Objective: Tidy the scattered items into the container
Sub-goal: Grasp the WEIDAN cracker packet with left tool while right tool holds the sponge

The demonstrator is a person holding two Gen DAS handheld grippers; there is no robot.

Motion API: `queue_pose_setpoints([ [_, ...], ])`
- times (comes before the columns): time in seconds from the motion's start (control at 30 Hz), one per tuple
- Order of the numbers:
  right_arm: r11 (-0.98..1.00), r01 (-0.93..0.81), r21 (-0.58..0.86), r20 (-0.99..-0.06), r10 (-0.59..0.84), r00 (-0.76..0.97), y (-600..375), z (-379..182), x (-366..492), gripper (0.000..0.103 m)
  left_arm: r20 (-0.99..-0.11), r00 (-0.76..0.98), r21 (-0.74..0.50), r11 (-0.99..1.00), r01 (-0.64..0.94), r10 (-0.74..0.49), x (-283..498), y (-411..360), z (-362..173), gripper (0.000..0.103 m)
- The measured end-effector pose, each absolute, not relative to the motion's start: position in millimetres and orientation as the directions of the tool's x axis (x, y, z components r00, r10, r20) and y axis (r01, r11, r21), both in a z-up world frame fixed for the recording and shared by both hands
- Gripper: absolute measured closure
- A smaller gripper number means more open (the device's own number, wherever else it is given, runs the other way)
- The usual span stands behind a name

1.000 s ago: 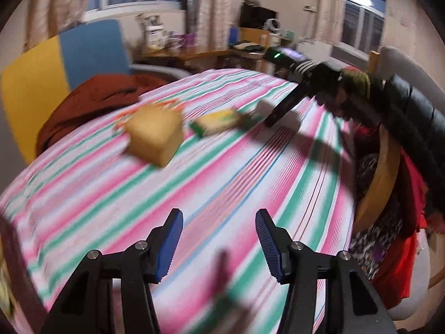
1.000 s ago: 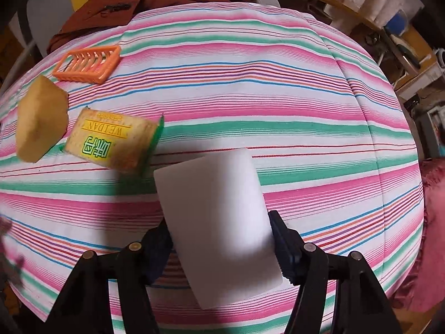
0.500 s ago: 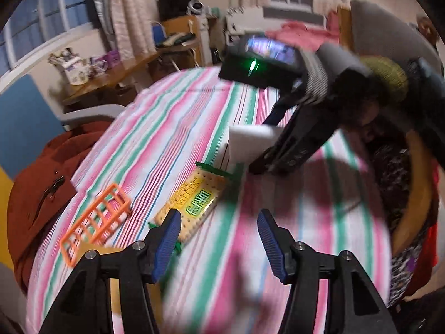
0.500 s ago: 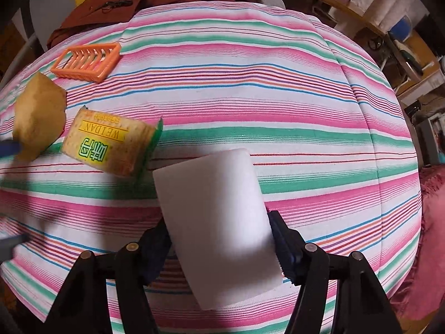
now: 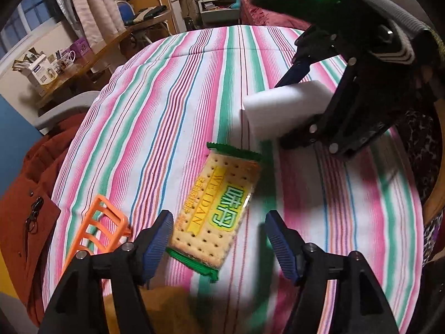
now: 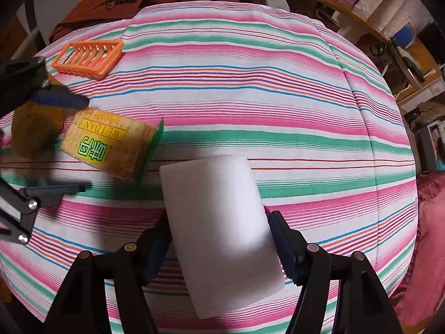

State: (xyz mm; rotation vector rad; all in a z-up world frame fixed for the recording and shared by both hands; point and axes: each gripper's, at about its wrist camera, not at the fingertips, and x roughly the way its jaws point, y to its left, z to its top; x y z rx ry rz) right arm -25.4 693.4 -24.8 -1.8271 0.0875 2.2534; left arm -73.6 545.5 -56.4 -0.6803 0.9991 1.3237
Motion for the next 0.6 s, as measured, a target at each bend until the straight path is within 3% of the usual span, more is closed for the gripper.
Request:
queue_pose_setpoints([
  [0.3,-0.969,-0.222,-0.108,-0.970,0.152,-0.189,684.8,-38.9,-39.8,0.033,-0.906,-0.011,0.073,0.130,-0.989,0.423,-79.5,558.9,-65.6,0.033],
  [0.4,-0.967,-0.224,-0.120,-0.969,0.163,-0.184,683.3,-42.7,-43.6,0.028,-0.913,0.031,0.016,0.113,-0.993,0.408,-80.0,555.8,-65.3,0.038],
  [0.47,-0.967,-0.225,-0.120,-0.970,0.163,-0.183,682.4,-43.2,-44.7,0.028,-0.910,0.021,0.028,0.113,-0.993,0.413,-73.0,550.4,-62.8,0.048],
  [0.6,-0.966,-0.232,-0.112,-0.971,0.156,-0.181,683.0,-42.4,-44.8,0.025,-0.913,-0.017,0.048,0.066,-0.997,0.408,-60.5,542.2,-60.6,0.051],
])
